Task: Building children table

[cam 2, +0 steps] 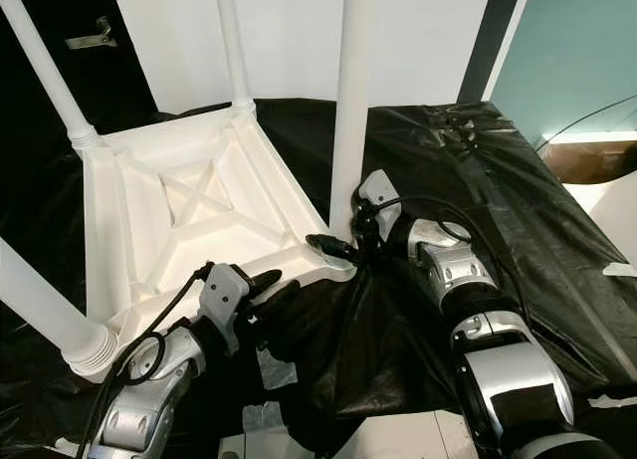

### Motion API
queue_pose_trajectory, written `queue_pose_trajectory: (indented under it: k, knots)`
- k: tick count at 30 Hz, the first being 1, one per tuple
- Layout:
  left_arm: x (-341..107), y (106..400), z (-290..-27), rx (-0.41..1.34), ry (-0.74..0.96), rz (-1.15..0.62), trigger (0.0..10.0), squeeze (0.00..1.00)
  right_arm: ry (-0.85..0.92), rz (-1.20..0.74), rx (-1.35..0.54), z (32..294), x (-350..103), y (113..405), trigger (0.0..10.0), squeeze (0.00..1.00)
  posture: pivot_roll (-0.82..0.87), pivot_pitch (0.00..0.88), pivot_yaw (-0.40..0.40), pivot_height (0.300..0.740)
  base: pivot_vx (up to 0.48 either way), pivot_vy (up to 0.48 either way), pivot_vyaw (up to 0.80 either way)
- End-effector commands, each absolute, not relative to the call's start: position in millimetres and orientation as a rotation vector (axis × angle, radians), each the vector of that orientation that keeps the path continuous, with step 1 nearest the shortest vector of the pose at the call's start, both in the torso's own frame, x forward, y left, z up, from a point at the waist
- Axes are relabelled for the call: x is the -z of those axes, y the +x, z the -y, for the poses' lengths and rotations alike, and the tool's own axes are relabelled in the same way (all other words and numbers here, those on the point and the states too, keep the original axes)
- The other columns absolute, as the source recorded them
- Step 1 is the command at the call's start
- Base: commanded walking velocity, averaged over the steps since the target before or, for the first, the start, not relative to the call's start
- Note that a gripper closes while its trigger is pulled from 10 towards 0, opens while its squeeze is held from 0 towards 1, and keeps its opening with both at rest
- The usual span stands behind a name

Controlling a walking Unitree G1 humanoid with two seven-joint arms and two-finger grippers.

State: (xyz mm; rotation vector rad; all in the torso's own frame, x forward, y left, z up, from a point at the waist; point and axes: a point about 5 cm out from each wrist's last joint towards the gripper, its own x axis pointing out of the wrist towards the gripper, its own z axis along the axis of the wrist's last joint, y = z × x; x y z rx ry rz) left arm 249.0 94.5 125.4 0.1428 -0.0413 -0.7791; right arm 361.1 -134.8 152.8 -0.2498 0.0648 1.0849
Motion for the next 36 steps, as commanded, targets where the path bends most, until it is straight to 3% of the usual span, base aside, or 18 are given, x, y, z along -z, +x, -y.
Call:
queue_pose_trajectory:
  k: [1,10,11,26,32,36]
  knots:
    - [-123.9,251.8,-96.7,0.715,0.149,0.032,10.0,0.00,-0.287,-0.060,-1.127,129.6,-158.0,363.2,0.0,0.00,0.12,0.000,-0.013,0.740,0.000,0.000,0.00]
    - [-123.7,250.0,-98.7,0.692,0.143,0.031,10.0,0.00,-0.201,-0.081,-1.078,138.0,-150.1,360.9,0.0,0.00,0.12,0.000,-0.021,0.740,0.000,0.000,0.00]
    - [-123.5,249.3,-98.9,0.689,0.141,0.030,10.0,0.00,-0.193,-0.073,-1.056,138.6,-149.8,361.1,10.0,0.00,0.13,0.005,-0.028,0.740,0.000,0.000,0.00]
    - [-124.5,248.5,-101.4,0.686,0.144,0.024,10.0,0.00,-0.094,0.051,-0.727,112.7,-140.3,351.5,10.0,0.00,0.11,0.031,-0.010,0.740,0.000,0.000,0.00]
    - [-122.2,247.1,-101.5,0.688,0.153,0.015,10.0,0.00,-0.058,0.017,-0.613,104.6,-134.3,349.3,10.0,0.00,0.11,0.034,-0.010,0.740,0.000,0.000,0.00]
    - [-119.9,244.3,-98.2,0.698,0.154,0.008,10.0,0.00,-0.017,-0.037,-0.423,100.2,-128.7,350.0,10.0,0.00,0.11,0.033,-0.013,0.740,0.000,0.000,0.00]
